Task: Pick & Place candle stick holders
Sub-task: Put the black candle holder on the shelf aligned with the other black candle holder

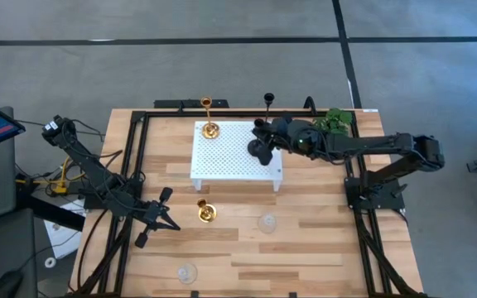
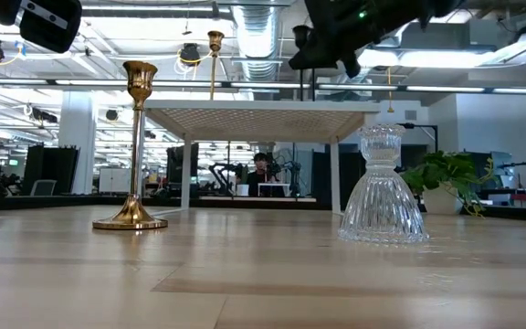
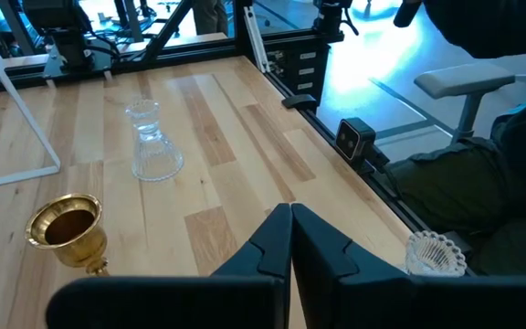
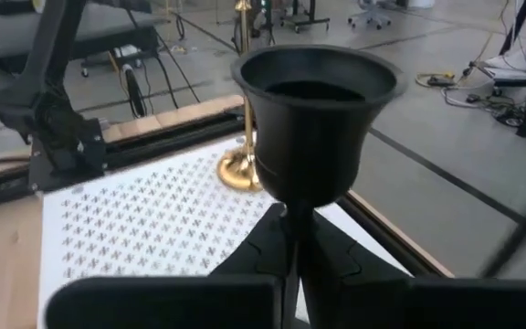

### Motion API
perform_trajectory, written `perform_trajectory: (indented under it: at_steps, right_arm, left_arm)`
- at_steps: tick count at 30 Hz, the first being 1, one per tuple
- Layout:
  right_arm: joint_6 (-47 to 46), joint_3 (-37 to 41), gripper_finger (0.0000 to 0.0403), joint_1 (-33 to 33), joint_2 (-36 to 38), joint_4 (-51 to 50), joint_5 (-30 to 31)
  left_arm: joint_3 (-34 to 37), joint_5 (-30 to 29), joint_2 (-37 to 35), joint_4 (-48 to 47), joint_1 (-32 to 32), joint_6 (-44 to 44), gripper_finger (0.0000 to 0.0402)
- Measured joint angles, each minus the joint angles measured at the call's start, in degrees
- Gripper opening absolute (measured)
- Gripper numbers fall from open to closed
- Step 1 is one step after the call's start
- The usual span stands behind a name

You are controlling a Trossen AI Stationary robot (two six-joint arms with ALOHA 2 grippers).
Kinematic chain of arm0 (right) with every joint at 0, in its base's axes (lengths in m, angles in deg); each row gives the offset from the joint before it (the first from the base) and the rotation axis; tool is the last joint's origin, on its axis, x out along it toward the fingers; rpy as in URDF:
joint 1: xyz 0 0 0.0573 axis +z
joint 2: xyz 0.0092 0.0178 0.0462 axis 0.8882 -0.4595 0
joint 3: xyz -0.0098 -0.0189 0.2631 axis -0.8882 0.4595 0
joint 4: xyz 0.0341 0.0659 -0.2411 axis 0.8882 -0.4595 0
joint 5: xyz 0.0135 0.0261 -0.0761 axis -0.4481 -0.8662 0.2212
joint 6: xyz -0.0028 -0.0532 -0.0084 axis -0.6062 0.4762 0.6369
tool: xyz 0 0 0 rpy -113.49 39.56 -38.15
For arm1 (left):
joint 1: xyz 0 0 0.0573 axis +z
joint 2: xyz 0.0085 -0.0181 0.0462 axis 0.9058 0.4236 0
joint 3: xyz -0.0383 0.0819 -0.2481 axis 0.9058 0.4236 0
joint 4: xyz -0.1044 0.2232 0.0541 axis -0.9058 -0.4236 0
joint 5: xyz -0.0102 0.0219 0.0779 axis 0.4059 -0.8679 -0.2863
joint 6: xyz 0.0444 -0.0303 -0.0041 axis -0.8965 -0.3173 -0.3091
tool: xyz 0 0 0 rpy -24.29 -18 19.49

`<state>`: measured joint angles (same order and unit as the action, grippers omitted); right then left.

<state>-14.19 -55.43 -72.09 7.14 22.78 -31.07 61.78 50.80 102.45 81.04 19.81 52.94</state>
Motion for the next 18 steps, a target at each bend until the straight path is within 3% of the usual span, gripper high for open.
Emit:
perform_trajectory:
  at_steps: [6,18]
  right_arm:
    - [-0.2,0.4,0.0033,-0.1,-3.4,0.5,-0.4]
    - [0.2,0.0,0.0047,0.5,2.1,-4.6,-0.3]
  left_arm:
    - [0.0,-0.1,-0.1,0.0,0.0,0.0,0.0007]
    - [0.0,-0.2,-0.1,0.0,0.0,0.0,0.0007]
